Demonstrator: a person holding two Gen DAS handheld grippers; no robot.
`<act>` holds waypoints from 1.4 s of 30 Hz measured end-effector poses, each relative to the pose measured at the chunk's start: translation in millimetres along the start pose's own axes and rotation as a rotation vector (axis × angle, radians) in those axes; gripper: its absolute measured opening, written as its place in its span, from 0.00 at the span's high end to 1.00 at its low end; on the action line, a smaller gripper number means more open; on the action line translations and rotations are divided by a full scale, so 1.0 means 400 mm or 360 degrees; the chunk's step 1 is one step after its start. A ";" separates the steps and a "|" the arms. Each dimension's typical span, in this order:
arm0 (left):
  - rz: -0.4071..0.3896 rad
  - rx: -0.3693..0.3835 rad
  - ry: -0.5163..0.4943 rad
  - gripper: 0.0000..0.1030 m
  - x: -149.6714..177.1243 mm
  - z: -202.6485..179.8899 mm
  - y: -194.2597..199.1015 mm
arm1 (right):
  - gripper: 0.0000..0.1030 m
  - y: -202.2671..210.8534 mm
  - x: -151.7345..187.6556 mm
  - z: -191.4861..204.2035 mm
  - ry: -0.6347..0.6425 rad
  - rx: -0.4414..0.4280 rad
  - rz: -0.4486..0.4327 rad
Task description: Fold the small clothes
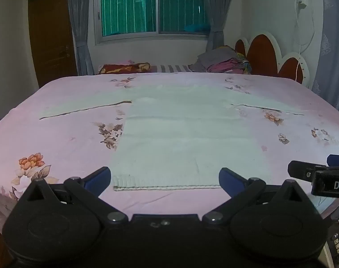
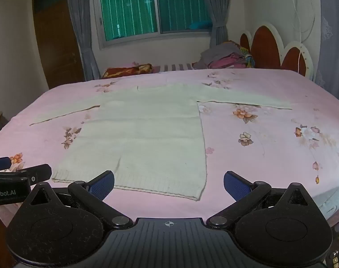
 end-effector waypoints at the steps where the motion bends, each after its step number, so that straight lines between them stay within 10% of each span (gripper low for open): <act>1: 0.0000 0.0000 -0.0002 0.00 0.000 0.000 0.000 | 0.00 0.001 -0.001 0.000 0.0003 0.0002 -0.0006; 42: -0.0009 -0.0005 0.0013 0.00 -0.007 0.002 0.014 | 0.00 0.006 -0.010 0.006 -0.0003 -0.0003 -0.0015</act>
Point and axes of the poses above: each gripper's, at about its wrist camera, not at the fingertips, and y roughly against the way its jaws point, z to its left, x to its underside, the point moved 8 cm from there along -y, roughly the way its jaws point, and after that the axes turned 1 degree about x, right-handed, at the moved point
